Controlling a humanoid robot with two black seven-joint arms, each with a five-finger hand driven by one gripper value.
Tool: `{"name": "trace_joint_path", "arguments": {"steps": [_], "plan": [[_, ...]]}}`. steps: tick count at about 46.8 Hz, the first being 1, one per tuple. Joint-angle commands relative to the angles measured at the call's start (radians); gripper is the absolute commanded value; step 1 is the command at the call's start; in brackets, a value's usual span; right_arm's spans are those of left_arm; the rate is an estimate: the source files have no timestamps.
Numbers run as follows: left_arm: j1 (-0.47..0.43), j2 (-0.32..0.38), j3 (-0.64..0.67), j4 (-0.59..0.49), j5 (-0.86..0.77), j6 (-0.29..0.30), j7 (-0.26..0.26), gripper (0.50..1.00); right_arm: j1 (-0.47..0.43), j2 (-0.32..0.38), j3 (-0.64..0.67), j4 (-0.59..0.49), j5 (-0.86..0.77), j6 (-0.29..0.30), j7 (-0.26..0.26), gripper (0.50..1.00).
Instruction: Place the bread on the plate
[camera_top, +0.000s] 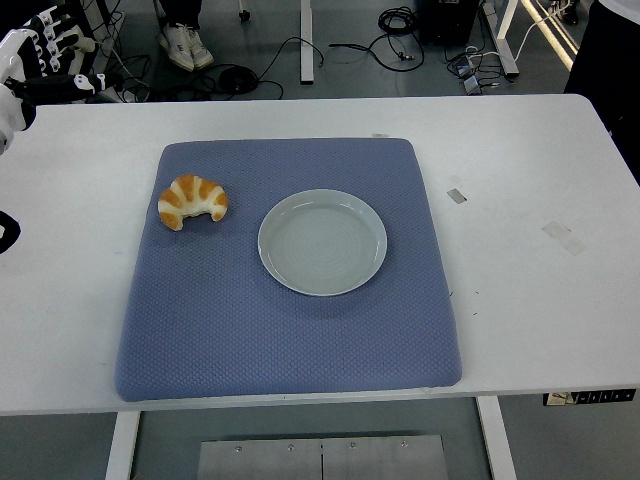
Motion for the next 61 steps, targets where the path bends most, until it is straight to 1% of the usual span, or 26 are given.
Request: {"name": "trace_joint_path", "arguments": {"steps": [1, 6, 20, 61], "plan": [[0.0, 0.0, 0.001, 0.0, 0.001, 0.005, 0.0, 0.978, -0.001, 0.0, -0.001, 0.0, 0.0, 0.0, 0.0, 1.0], [-0.005, 0.0, 0.024, 0.001, 0.001, 0.008, 0.0, 0.978, 0.0, 0.0, 0.0, 0.0, 0.0, 0.0, 0.0, 1.0], [-0.026, 0.008, 0.017, -0.002, 0.001, 0.001, -0.005, 0.978, -0.001, 0.0, 0.0, 0.0, 0.0, 0.0, 0.0, 1.0], [-0.034, 0.001, 0.017, -0.002, 0.0, -0.003, -0.006, 0.978, 0.0, 0.0, -0.001, 0.0, 0.0, 0.0, 0.0, 1.0]]}}
